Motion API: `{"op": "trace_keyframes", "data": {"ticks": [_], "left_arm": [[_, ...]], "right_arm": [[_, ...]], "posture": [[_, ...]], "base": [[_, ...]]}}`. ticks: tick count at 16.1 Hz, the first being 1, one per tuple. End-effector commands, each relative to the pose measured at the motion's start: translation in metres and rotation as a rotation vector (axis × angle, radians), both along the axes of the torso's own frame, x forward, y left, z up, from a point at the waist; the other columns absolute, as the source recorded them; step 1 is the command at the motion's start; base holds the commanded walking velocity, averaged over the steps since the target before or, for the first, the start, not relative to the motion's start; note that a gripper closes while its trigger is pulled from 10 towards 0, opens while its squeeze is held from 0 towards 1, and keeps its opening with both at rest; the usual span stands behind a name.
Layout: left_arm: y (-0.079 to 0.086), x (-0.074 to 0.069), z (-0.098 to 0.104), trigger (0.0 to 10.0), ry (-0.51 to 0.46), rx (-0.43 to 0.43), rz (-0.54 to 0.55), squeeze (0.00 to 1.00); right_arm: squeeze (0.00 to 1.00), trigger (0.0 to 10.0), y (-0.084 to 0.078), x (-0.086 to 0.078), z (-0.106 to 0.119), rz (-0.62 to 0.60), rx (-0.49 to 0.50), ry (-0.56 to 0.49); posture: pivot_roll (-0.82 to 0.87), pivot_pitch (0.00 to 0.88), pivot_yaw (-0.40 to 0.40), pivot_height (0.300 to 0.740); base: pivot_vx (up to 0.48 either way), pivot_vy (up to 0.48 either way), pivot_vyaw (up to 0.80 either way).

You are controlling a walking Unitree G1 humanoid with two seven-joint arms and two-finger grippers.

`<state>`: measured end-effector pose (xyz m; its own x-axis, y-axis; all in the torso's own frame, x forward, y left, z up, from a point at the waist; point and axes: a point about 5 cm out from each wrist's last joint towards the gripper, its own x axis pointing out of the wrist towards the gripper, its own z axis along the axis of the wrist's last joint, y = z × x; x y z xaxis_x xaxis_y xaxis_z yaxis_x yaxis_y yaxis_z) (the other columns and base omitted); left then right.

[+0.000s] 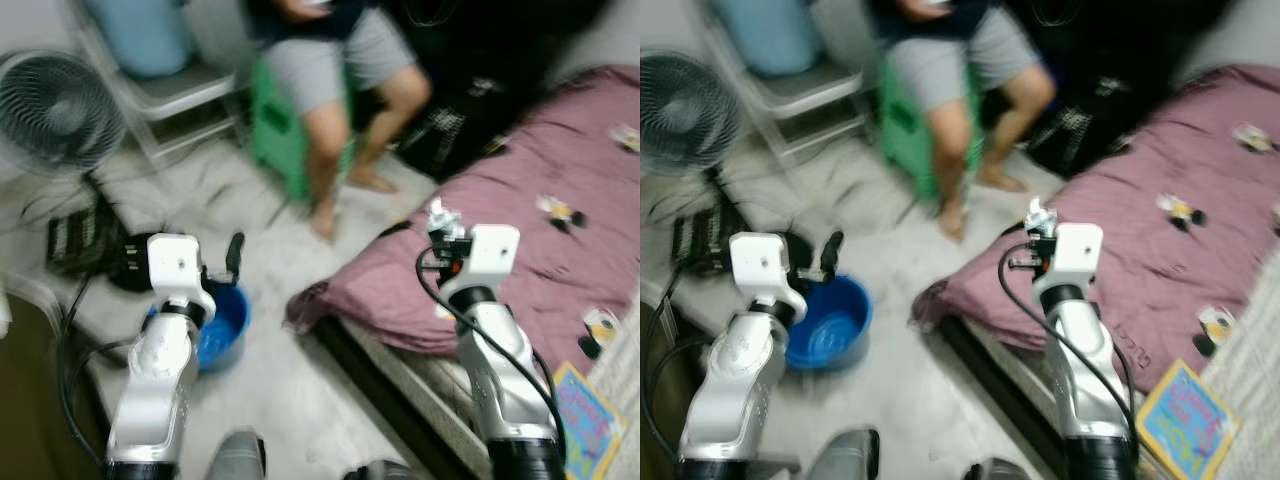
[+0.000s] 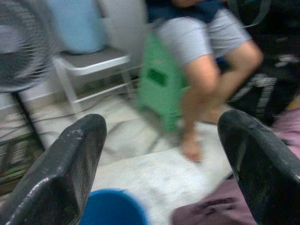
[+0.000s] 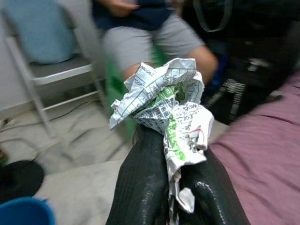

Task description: Clean up the room

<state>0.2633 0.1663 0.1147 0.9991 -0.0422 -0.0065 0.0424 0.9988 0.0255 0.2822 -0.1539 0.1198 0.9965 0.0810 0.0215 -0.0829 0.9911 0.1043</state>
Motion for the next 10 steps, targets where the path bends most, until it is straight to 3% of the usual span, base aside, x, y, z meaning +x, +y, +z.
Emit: {"op": "trace_keyframes", "data": {"ticks": [1, 10], "left_arm": [[0.0022, 0.0001, 0.0007, 10.0, -0.005, 0.01, 0.016, 0.0], [-0.0007, 0.0005, 0.0023, 10.0, -0.021, 0.011, 0.004, 0.0]], "right_arm": [[0.0, 10.0, 0.0034, 0.0003, -0.0011, 0.021, 0.001, 0.006], [0.0, 10.0, 0.006, 0.0012, -0.0016, 0.042, 0.008, 0.009]], "posture": [[0.03, 0.083, -0.072, 0.74], [0.03, 0.079, -0.073, 0.74]], "base": [[0.0, 0.0, 0.8], [0.0, 0.0, 0.8]]}}
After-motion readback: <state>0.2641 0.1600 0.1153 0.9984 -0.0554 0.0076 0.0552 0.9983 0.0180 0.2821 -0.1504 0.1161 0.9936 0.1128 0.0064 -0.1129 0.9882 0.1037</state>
